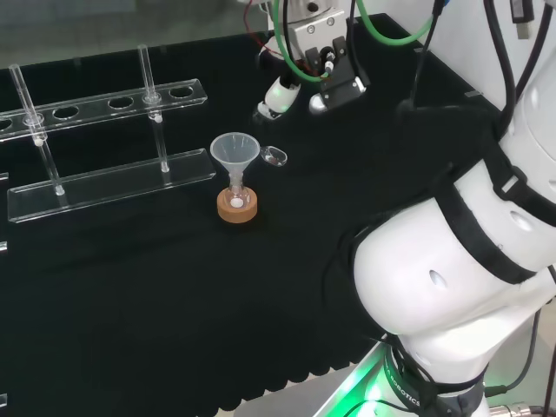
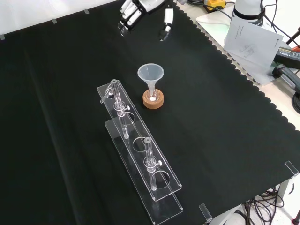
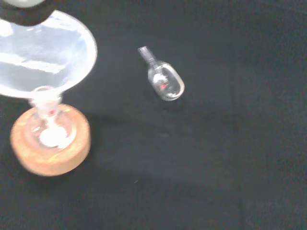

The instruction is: Remove the funnel from the round-bottom flask.

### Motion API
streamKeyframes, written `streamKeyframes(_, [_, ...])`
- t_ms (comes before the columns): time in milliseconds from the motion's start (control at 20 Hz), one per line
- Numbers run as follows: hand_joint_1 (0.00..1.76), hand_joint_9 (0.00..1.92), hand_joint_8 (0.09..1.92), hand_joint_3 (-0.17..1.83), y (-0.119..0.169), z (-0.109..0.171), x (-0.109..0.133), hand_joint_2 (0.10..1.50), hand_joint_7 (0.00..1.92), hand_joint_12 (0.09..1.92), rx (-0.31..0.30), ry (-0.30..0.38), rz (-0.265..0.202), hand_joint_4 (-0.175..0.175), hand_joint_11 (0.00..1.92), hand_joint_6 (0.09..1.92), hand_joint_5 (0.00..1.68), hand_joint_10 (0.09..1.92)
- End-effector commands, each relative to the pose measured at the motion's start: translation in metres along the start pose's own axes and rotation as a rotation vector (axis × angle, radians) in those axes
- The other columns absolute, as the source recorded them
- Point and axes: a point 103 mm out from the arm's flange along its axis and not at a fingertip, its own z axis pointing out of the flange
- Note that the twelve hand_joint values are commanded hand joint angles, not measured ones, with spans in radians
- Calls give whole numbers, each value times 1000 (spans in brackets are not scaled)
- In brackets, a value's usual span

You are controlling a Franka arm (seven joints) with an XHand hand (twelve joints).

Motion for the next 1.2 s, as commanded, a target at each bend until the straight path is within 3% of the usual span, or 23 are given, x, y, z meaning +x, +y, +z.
streamKeyframes(50, [611,403,650,319,-6,5,26,638,81,1368,32,-20,-40,-27,415,87,244,659])
streamKeyframes(100, [609,395,646,317,-5,6,32,638,69,1369,45,-36,-17,-27,415,87,239,658])
streamKeyframes(300, [603,343,618,296,0,10,50,644,22,1383,95,-34,-18,-26,406,87,205,678])
streamKeyframes(550, [591,203,424,237,10,16,62,664,0,1421,133,-13,-55,-24,362,87,117,765])
streamKeyframes(600, [589,193,402,231,12,17,63,665,0,1423,149,-30,-21,-24,358,87,110,772])
streamKeyframes(850, [556,107,170,184,21,25,77,665,0,1448,180,-30,-36,-18,332,87,5,822])
streamKeyframes(1200, [524,49,87,149,28,42,74,677,0,1471,198,-1,-62,-13,283,87,0,845])
